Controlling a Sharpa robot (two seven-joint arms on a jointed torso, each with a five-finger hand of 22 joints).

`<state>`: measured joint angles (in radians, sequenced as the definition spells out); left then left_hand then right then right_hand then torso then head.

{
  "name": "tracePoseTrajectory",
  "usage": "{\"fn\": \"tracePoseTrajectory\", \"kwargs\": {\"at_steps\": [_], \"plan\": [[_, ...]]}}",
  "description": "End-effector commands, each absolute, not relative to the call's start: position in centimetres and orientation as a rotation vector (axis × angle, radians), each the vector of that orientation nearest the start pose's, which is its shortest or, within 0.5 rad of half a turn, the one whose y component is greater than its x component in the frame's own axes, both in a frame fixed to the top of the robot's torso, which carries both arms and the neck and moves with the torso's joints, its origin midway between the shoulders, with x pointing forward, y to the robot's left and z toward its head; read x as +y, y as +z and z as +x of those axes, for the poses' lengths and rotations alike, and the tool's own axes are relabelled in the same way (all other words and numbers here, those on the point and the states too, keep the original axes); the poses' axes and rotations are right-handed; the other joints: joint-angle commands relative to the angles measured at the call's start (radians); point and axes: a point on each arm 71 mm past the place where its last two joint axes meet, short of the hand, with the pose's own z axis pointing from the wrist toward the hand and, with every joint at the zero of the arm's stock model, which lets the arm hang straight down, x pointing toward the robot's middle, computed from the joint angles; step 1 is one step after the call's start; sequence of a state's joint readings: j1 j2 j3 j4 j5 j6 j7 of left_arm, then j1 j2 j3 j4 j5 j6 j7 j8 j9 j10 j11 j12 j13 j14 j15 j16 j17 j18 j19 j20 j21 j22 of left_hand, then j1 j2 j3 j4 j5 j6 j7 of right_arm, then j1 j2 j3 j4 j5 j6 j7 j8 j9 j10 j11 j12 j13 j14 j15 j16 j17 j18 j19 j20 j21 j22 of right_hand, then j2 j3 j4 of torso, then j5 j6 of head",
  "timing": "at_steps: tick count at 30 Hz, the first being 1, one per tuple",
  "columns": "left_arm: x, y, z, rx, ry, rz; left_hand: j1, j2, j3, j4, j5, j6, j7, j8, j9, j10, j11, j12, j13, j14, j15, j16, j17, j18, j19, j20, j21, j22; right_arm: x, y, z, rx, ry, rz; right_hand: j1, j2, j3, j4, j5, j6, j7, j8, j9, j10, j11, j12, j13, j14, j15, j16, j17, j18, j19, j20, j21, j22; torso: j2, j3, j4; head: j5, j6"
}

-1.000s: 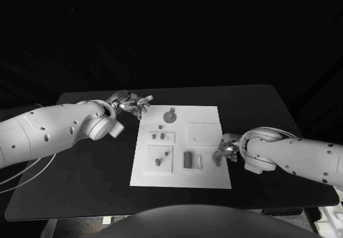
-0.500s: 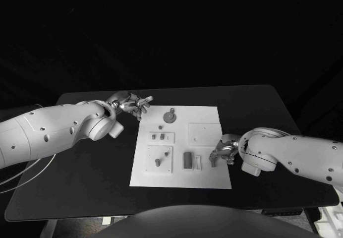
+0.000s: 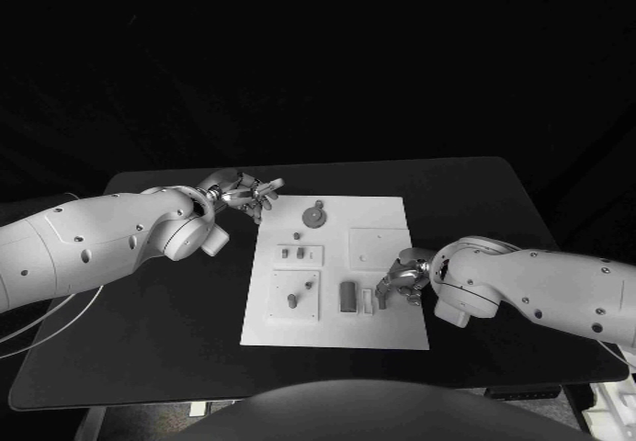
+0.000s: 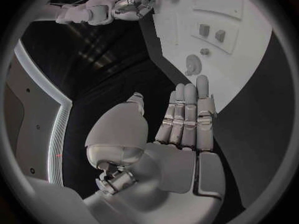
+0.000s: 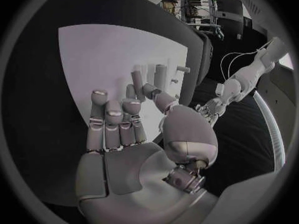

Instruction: Assemble the parts on the task board

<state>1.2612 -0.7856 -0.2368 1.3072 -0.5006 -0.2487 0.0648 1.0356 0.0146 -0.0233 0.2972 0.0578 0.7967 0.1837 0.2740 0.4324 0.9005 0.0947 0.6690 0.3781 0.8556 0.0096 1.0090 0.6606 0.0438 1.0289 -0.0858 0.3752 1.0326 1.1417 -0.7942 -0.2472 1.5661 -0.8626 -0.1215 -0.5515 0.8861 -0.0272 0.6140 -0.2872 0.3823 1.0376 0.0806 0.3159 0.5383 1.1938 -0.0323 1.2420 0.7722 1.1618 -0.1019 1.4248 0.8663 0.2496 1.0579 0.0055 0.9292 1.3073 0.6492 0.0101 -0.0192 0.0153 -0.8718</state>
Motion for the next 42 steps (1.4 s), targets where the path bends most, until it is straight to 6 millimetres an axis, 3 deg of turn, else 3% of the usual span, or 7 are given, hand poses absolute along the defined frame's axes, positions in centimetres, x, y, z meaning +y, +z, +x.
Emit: {"fn": "tracePoseTrajectory", "kwargs": {"at_steps": [1, 42], "plan": [[24.4, -24.3, 50.7, 1.906, -0.969, -0.703, -0.009, -0.002, 0.007, 0.0, -0.005, 0.003, 0.007, 0.004, -0.002, -0.007, 0.001, 0.005, -0.002, -0.006, 0.001, 0.002, 0.001, 0.044, -0.003, -0.003, -0.006, 0.002, -18.8, -31.4, 41.3, 2.466, 0.459, 0.481, -0.002, 0.005, 0.004, 0.001, -0.006, 0.007, 0.0, 0.002, 0.008, 0.006, 0.001, 0.001, -0.001, 0.007, -0.009, 0.006, -0.001, 0.012, 0.006, -0.001, 0.004, 0.009, 0.0, 0.0002, 0.0002, 0.001, 0.001], [24.6, -24.3, 50.7, 1.911, -0.969, -0.702, -0.009, -0.004, 0.008, 0.0, -0.005, 0.002, 0.008, 0.005, -0.002, -0.008, 0.001, 0.006, -0.002, -0.007, 0.001, 0.002, 0.002, 0.044, -0.003, -0.003, -0.006, 0.003, -17.2, -32.8, 40.7, 2.548, 0.478, 0.468, -0.01, 0.005, 0.007, 0.004, -0.017, 0.006, 0.001, 0.001, 0.007, 0.006, 0.002, 0.0, -0.001, 0.006, -0.011, 0.005, -0.002, 0.012, 0.007, -0.001, 0.002, 0.007, 0.0, 0.0004, -0.0002, 0.008, -0.001]]}}
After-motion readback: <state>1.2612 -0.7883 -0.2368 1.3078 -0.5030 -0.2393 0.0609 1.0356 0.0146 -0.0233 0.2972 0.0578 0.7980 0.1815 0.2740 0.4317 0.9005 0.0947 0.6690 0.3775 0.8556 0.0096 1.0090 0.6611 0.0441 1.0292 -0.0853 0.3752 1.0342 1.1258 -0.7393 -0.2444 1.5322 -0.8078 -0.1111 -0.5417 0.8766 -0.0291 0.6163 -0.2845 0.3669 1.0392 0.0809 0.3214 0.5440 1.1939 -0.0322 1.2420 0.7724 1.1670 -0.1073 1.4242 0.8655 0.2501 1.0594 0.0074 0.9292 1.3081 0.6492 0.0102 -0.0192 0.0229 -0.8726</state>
